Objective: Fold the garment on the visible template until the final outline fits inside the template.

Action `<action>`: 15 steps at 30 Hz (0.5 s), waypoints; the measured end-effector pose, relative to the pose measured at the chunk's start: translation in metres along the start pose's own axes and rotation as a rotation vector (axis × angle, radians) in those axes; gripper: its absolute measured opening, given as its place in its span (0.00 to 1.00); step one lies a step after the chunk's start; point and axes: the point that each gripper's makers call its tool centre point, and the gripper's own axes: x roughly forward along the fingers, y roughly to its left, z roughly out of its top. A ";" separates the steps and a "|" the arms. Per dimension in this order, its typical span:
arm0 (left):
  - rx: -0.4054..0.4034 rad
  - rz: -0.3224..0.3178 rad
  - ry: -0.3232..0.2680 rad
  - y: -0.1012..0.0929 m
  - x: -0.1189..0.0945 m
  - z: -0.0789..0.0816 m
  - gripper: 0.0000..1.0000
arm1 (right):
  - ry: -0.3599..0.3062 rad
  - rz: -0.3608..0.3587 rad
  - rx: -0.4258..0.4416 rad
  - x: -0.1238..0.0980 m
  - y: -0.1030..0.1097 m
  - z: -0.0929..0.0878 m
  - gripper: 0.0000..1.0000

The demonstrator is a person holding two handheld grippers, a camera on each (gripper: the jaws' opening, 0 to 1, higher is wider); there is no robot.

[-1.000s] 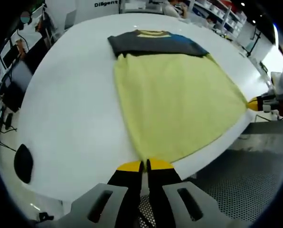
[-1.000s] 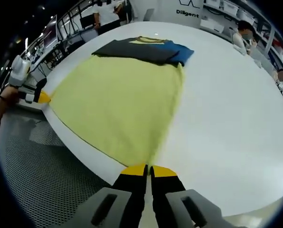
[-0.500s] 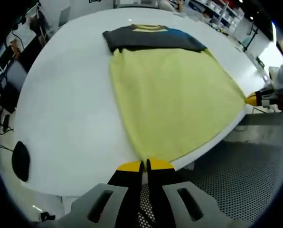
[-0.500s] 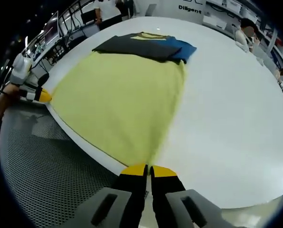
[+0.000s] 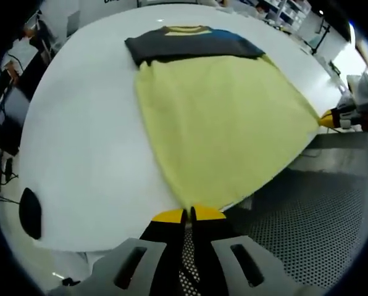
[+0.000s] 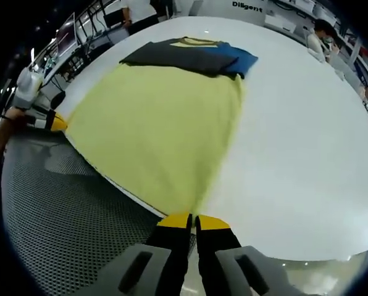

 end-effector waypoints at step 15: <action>-0.050 -0.008 -0.021 -0.001 -0.006 0.003 0.03 | -0.008 0.047 0.028 -0.009 0.002 0.001 0.00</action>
